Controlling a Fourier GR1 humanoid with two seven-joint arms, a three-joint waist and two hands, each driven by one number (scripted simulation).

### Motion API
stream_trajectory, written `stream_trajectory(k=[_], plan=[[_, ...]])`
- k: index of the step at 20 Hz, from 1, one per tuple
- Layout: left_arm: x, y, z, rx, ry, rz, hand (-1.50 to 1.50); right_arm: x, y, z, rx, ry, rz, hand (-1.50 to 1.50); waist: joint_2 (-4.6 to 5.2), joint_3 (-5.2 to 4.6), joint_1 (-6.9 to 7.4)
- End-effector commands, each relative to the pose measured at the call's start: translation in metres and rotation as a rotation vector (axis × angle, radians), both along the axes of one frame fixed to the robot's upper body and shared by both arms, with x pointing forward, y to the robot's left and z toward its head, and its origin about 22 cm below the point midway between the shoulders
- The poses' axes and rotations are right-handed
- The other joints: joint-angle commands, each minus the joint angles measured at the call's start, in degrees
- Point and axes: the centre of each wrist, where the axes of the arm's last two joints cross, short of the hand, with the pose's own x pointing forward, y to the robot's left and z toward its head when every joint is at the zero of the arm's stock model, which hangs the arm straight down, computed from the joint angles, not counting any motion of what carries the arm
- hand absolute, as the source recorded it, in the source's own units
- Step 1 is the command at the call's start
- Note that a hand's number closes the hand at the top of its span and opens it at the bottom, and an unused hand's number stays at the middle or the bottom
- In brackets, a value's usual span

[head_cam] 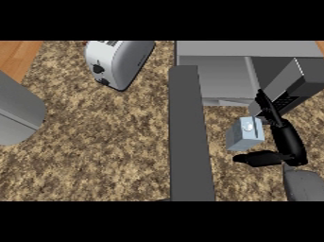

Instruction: Pick up the milk, place it into the microwave and close the microwave

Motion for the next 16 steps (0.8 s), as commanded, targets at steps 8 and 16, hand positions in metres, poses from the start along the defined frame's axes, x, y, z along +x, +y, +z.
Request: stream_trajectory(k=[8, 16], plan=[[-0.011, 0.012, -0.010, -0.011, 0.000, 0.018, -1.50, -0.011, 0.008, -0.064, -0.032, 0.093, 0.086, -1.50, -0.04, 0.00, 0.13], [-0.015, 0.000, -0.007, -0.011, 0.001, -0.001, -1.50, 0.014, -0.010, -0.070, -0.108, 0.046, -0.015, -1.50, 0.03, 0.03, 0.40]])
